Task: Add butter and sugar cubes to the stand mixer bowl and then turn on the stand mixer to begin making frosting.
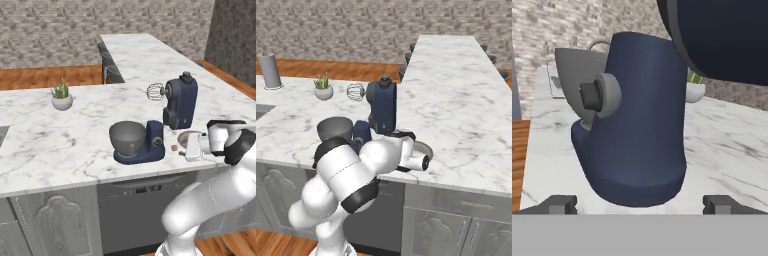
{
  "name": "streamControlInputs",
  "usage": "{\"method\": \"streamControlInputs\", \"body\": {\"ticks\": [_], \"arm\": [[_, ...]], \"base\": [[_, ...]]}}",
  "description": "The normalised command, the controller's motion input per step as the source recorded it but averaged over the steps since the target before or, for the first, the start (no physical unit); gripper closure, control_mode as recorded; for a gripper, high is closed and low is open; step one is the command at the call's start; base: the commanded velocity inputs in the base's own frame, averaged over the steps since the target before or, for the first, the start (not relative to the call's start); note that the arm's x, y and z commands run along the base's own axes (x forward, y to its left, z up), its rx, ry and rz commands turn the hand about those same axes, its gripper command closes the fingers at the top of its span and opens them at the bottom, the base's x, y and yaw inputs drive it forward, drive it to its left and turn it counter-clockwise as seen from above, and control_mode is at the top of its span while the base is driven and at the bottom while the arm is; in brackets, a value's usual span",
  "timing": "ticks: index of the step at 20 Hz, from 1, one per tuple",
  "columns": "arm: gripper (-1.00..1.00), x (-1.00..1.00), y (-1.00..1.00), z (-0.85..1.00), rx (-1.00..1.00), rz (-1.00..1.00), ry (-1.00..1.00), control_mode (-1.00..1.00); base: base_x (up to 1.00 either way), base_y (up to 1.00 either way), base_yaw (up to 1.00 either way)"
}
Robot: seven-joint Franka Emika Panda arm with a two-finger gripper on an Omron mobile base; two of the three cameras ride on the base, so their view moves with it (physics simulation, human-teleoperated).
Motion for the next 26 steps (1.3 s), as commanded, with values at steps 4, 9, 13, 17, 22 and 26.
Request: {"method": "streamControlInputs", "body": {"ticks": [4,9,13,17,22,26], "arm": [[-1.0,0.33,-0.02,-0.23,0.0,0.04,-0.03,-1.0],[-1.0,0.31,-0.06,-0.2,0.0,0.03,-0.02,-1.0],[-1.0,0.25,-0.13,-0.21,0.0,0.03,0.0,-1.0],[-1.0,0.23,-0.05,-0.21,0.0,0.03,0.0,-1.0],[-1.0,0.17,0.0,-0.18,0.0,0.02,0.0,-1.0],[-1.0,0.03,0.0,-0.21,0.0,0.01,0.0,-1.0]], "base": [[0.0,0.0,0.0],[0.0,0.0,0.0],[0.0,0.0,0.0],[0.0,0.0,0.0],[0.0,0.0,0.0],[0.0,0.0,0.0]]}}
